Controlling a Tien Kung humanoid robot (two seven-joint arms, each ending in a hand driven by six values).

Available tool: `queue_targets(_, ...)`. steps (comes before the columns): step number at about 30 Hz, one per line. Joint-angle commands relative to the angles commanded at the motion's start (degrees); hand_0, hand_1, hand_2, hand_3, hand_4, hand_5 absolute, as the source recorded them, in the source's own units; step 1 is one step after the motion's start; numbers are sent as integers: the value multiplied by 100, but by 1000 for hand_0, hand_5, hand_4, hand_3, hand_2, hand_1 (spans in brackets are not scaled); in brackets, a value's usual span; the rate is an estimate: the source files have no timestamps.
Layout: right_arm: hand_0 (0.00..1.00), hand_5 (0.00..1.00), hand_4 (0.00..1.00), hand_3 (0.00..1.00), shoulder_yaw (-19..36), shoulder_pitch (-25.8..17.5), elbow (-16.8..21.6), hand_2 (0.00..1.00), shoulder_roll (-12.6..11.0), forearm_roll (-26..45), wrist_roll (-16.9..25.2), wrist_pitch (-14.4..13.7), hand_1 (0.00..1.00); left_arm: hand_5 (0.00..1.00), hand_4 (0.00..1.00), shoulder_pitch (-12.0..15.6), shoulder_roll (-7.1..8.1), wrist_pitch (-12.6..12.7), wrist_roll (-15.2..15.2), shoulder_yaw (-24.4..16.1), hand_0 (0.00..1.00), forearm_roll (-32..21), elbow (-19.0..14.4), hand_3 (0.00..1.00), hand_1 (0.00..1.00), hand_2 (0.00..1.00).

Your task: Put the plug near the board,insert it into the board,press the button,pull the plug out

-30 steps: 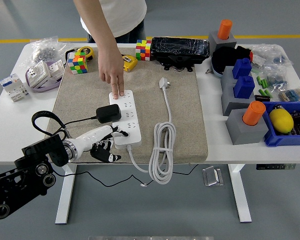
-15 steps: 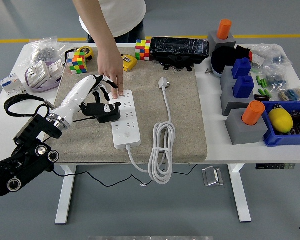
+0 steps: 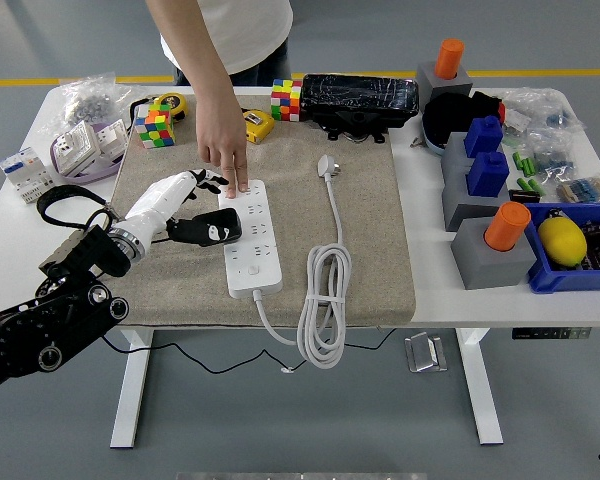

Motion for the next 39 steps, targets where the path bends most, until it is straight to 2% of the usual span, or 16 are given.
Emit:
queue_targets(1, 618, 583, 975, 565, -2, 1, 0, 652, -1, 0, 0, 0, 678, 351, 998, -18, -6, -26, 21, 49, 599, -31, 39, 763, 735, 750)
queue_targets(2, 618, 582, 975, 563, -3, 2, 2, 652, -1, 0, 1, -1, 678, 321, 998, -35, -13, -32, 28, 89, 562, -58, 71, 706, 642, 656)
queue_targets(7, 618, 582, 975, 563, -8, 4, 16, 652, -4, -4, 3, -4, 678, 321, 998, -121, -58, 14, -10, 231, 562, -187, 241, 706, 642, 656)
queue_targets(8, 619, 581, 975, 564, -10, 3, 23, 652, -7, -5, 3, -5, 678, 119, 850, -143, -67, 21, -18, 268, 411, -208, 282, 549, 476, 533)
queue_targets(13, 619, 581, 975, 564, -52, 5, 40, 652, -28, 9, 3, -6, 678, 119, 850, -207, -106, 95, -12, 382, 411, -226, 386, 549, 476, 533)
queue_targets(14, 619, 581, 975, 563, -53, 3, 42, 652, -29, 12, 5, -8, 678, 2, 694, -216, -111, 107, -14, 394, 333, -232, 397, 540, 390, 472)
queue_targets(18, 619, 581, 975, 563, -49, 1, 37, 652, -33, 14, 4, -12, 678, 2, 694, -249, -125, 87, -1, 435, 333, -275, 429, 540, 390, 472)
queue_targets(19, 619, 581, 975, 563, -44, -1, 39, 652, -33, 12, 6, -13, 678, 2, 694, -249, -126, 112, -34, 438, 333, -284, 432, 540, 390, 472)
queue_targets(20, 620, 578, 976, 564, -40, -1, 37, 652, -31, 8, 6, -14, 678, 2, 666, -247, -126, 147, -76, 437, 290, -292, 435, 531, 355, 420)
queue_targets(24, 620, 578, 976, 564, -41, -1, 33, 652, -26, 5, 6, -12, 678, 2, 666, -223, -114, 274, -282, 410, 290, -420, 429, 531, 355, 420)
queue_targets(31, 620, 578, 976, 563, -37, -8, 33, 652, -32, -3, 7, -12, 678, 2, 666, -81, -72, 478, -756, 93, 285, -613, 367, 528, 348, 412)
queue_targets(35, 620, 578, 976, 563, -21, -17, 27, 652, -20, -1, 9, -13, 678, 2, 667, 76, -92, 524, -837, -272, 283, -464, 352, 522, 343, 401)
queue_targets(39, 620, 577, 976, 562, -3, -18, 36, 652, -12, -10, 8, -10, 678, 2, 677, 143, -68, 527, -823, -409, 282, -356, 596, 526, 343, 406)
